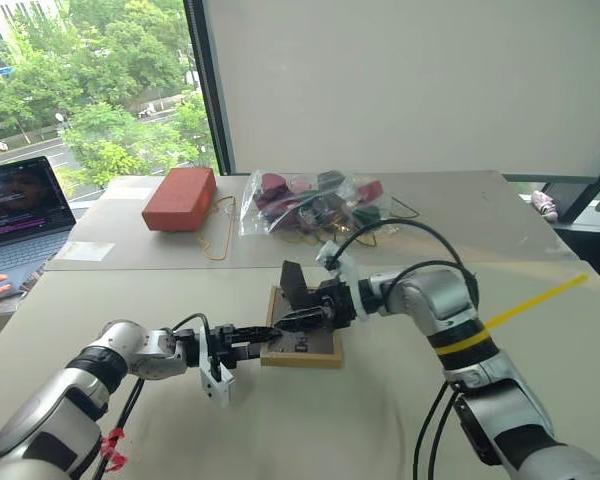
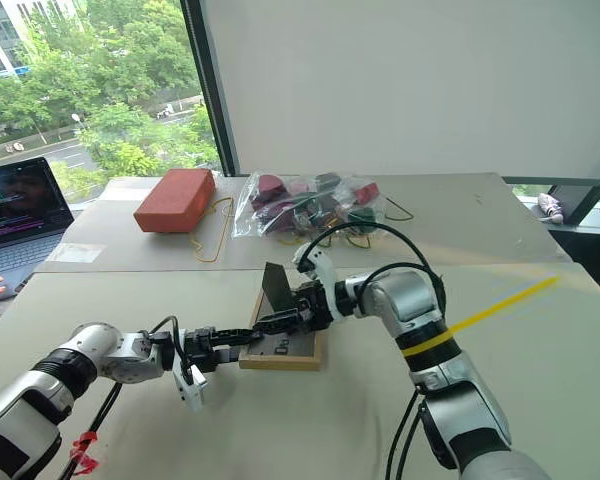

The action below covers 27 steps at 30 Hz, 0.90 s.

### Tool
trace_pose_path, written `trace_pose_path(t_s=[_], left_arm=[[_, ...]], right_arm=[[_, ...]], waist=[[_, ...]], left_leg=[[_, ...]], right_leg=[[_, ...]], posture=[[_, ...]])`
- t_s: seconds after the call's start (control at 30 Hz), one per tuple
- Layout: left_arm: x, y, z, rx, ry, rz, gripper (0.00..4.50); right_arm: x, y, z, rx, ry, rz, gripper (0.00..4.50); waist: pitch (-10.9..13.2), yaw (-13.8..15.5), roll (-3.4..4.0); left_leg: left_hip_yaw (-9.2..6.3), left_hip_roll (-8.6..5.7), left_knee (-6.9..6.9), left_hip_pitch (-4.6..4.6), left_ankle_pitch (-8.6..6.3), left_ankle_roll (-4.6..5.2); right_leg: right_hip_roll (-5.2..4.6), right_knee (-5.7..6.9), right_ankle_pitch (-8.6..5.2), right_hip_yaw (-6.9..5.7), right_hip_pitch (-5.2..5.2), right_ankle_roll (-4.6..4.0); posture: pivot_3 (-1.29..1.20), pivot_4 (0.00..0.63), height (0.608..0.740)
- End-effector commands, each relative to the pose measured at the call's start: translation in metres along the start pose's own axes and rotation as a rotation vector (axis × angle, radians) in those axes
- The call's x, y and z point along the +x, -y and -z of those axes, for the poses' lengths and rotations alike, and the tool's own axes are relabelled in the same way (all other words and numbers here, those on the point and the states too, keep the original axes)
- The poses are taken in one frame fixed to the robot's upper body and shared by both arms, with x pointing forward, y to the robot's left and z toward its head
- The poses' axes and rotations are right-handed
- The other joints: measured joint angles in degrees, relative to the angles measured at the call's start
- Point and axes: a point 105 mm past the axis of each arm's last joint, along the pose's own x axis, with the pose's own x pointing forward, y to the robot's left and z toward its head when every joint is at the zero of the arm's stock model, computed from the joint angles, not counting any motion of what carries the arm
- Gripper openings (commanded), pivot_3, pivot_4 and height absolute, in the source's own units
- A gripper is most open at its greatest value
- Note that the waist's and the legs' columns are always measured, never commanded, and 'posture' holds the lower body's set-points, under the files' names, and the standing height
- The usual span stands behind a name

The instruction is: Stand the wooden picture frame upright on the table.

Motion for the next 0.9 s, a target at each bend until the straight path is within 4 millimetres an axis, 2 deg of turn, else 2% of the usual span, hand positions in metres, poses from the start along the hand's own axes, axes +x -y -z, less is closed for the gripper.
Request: trace_pose_path(t_s=[0.03, 0.13, 0.23, 0.37, 0.43, 0.53, 0.63, 0.7, 0.77, 0.8, 0.87, 0.9], left_arm=[[0.001, 0.024, -0.009, -0.049, 0.016, 0.086, 1.14], [0.001, 0.024, -0.008, -0.048, 0.015, 0.087, 1.14], [0.001, 0.024, -0.008, -0.050, 0.010, 0.087, 1.14], [0.001, 0.023, -0.008, -0.055, 0.009, 0.085, 1.14], [0.001, 0.024, -0.008, -0.056, 0.008, 0.085, 1.14], [0.001, 0.020, -0.006, -0.059, -0.004, 0.067, 1.14], [0.000, 0.021, -0.007, -0.061, -0.002, 0.074, 1.14], [-0.001, 0.022, -0.008, -0.063, -0.001, 0.081, 1.14], [-0.002, 0.022, -0.009, -0.069, 0.003, 0.080, 1.14], [-0.002, 0.022, -0.009, -0.072, 0.003, 0.077, 1.14], [0.000, 0.019, -0.007, -0.071, -0.001, 0.063, 1.14], [0.001, 0.017, -0.006, -0.072, -0.004, 0.053, 1.14]], right_arm=[[-0.008, -0.025, -0.023, -0.120, 0.079, -0.100, 4.39], [-0.010, -0.017, -0.015, -0.132, 0.046, -0.052, 4.39], [-0.019, 0.000, -0.004, -0.119, -0.001, 0.038, 4.39], [-0.043, 0.018, 0.002, -0.125, -0.022, 0.144, 4.39], [-0.052, 0.018, 0.003, -0.128, -0.020, 0.161, 4.39], [-0.079, 0.018, 0.005, -0.178, -0.026, 0.257, 4.39], [-0.104, 0.015, 0.021, -0.450, -0.103, 0.392, 4.39], [-0.107, 0.011, 0.036, -0.579, -0.157, 0.416, 4.39], [-0.108, 0.017, 0.056, -0.716, -0.252, 0.475, 4.39], [-0.106, 0.018, 0.062, -0.799, -0.283, 0.487, 4.39], [-0.087, 0.011, 0.078, -1.048, -0.335, 0.466, 4.39], [-0.078, 0.006, 0.079, -1.143, -0.317, 0.456, 4.39]], waist=[[0.0, -0.1, 0.00], [0.0, -0.3, 0.00], [0.0, -0.2, 0.00], [0.0, -0.2, 0.00], [0.0, -0.2, 0.00], [0.0, 0.0, 0.01], [0.0, 0.1, 0.01], [0.0, 0.1, 0.00], [0.0, -0.3, 0.02], [0.0, -0.3, 0.03], [0.0, -0.4, 0.02], [0.0, -0.5, 0.02]], left_leg=[[0.00, 0.00, 0.02, -0.10, 0.01, -0.01], [0.03, 0.00, 0.34, -0.61, 0.04, -0.07], [0.03, -0.02, 0.41, -0.65, 0.03, -0.05], [0.03, -0.03, 0.41, -0.64, 0.02, -0.03], [0.04, -0.03, 0.40, -0.63, 0.02, -0.03], [0.04, -0.02, 0.40, -0.62, 0.02, -0.03], [0.05, -0.04, 0.43, -0.66, 0.01, -0.02], [0.05, -0.03, 0.42, -0.66, 0.00, 0.00], [0.09, -0.01, 0.41, -0.62, -0.01, 0.02], [0.17, 0.00, 0.42, -0.58, -0.01, 0.02], [0.24, 0.01, 0.47, -0.52, 0.00, 0.01], [0.25, 0.02, 0.47, -0.50, 0.01, -0.01]], right_leg=[[0.00, 0.06, 0.00, 0.00, -0.13, 0.00], [0.01, 0.35, 0.02, 0.02, -0.73, -0.02], [-0.01, 0.32, 0.02, 0.01, -0.70, -0.03], [-0.02, 0.31, 0.02, 0.01, -0.68, -0.03], [-0.02, 0.31, 0.02, 0.01, -0.67, -0.03], [-0.02, 0.31, 0.02, 0.01, -0.66, -0.03], [-0.05, 0.28, 0.02, 0.01, -0.66, -0.03], [-0.05, 0.26, 0.01, -0.02, -0.65, -0.02], [-0.05, 0.23, 0.01, 0.00, -0.61, -0.01], [-0.05, 0.23, 0.01, 0.03, -0.61, -0.02], [-0.05, 0.10, 0.01, 0.07, -0.61, -0.01], [-0.04, 0.08, 0.00, 0.07, -0.60, -0.01]], posture=[[0.00, 0.150, 0.740], [0.00, 0.150, 0.740], [0.00, 0.150, 0.740], [0.00, 0.150, 0.740], [0.00, 0.150, 0.740], [0.00, 0.150, 0.740], [0.00, 0.150, 0.740], [0.00, 0.150, 0.740], [0.00, 0.150, 0.740], [0.00, 0.150, 0.740], [0.00, 0.150, 0.740], [0.00, 0.150, 0.740]])
